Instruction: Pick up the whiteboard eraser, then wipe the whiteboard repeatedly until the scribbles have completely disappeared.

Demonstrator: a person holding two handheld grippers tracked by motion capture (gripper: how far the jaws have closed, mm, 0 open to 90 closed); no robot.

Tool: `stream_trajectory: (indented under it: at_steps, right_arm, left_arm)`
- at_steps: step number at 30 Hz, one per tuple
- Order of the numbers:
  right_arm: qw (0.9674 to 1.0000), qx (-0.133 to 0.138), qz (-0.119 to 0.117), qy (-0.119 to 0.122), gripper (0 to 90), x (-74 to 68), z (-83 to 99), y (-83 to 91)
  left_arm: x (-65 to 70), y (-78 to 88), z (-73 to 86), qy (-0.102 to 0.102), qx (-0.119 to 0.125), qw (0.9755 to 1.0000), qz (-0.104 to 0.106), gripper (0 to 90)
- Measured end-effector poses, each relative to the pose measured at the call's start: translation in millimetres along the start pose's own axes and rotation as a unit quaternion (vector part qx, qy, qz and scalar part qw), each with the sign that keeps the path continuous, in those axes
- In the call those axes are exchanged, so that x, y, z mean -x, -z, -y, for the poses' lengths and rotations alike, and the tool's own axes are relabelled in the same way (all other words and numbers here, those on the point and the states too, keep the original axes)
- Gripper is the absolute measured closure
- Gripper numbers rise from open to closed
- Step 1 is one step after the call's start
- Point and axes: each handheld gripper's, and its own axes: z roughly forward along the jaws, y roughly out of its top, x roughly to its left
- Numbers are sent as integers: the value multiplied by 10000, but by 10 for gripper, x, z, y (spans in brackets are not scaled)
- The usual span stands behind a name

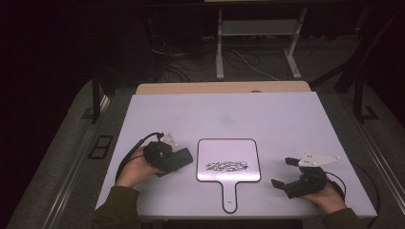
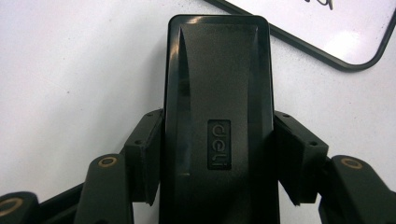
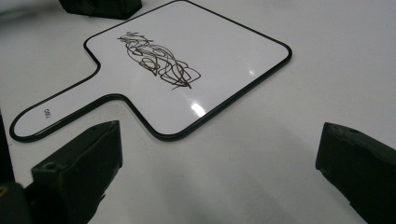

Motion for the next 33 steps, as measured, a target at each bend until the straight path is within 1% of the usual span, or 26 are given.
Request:
stream_trajectory:
  at_steps: [1, 2, 4, 5, 6, 7, 8, 9, 11, 13, 14, 16, 18, 19, 20, 22, 25, 30, 32, 33]
  right_arm:
    - [10000, 3, -2, 1, 0, 0, 0, -3]
    - [10000, -7, 0, -28, 0, -3, -1, -5]
    - [10000, -5, -5, -24, 0, -5, -3, -9]
    - [10000, 2, -4, -13, 0, -5, -3, -11]
    - [10000, 6, 3, -7, 0, -5, -3, -13]
    - [10000, -3, 3, -7, 0, -8, -3, -13]
    - [10000, -7, 5, -9, 0, -9, -1, -14]
    - [10000, -13, 6, -9, 0, -8, 0, -13]
    - [10000, -8, 12, -20, 0, -5, 1, -9]
    - [10000, -8, 16, -32, 0, -4, 0, -9]
    - [10000, -11, 21, -32, 0, -5, -1, -10]
    - [10000, -5, 23, -29, 0, -6, -1, -11]
    - [10000, -16, 27, -24, 0, -4, -1, -12]
    - [10000, -19, 31, -23, 0, -3, 0, -12]
    - [10000, -25, 27, -19, 0, -2, 2, -10]
    - [10000, -19, 31, -17, 0, -2, 3, -5]
    - [10000, 1, 23, -17, 0, 0, -1, -4]
    - [10000, -27, 22, -32, 0, 4, -5, -16]
    - [10000, -26, 30, -32, 0, 6, -5, -20]
    - [10000, -23, 34, -33, 0, 8, -5, -22]
  left_arm:
    - [-4, 1, 3, 39, 24, 10000, 24, 391]
    - [-16, 8, 5, 33, 0, 10000, 40, 391]
    - [-19, 9, 8, 91, 68, 9999, 62, 391]
    - [-25, 16, 8, 115, 49, 9999, 62, 391]
    - [-20, 20, 10, 187, 73, 9998, 83, 391]
    - [-24, 23, 10, 196, 115, 9997, 85, 391]
    - [-21, 35, 7, 261, 131, 9995, 87, 390]
    - [-21, 47, 3, 279, 161, 9994, 88, 390]
    - [-17, 69, -12, 365, 262, 9990, 58, 390]
    - [-1, 90, -29, 430, 312, 9986, 26, 390]
    - [-2, 103, -38, 408, 312, 9987, 23, 390]
    - [11, 117, -57, 441, 362, 9984, 4, 390]
    - [26, 134, -78, 527, 419, 9977, -25, 390]
    - [25, 146, -88, 526, 420, 9977, -47, 390]
    - [32, 158, -101, 573, 422, 9974, -76, 389]
    - [48, 173, -126, 619, 496, 9968, -93, 389]
    - [71, 192, -170, 582, 575, 9966, -97, 389]
    - [99, 208, -237, 613, 713, 9955, -106, 389]
    - [109, 213, -268, 591, 752, 9954, -90, 389]
    - [106, 217, -284, 525, 767, 9957, -69, 389]
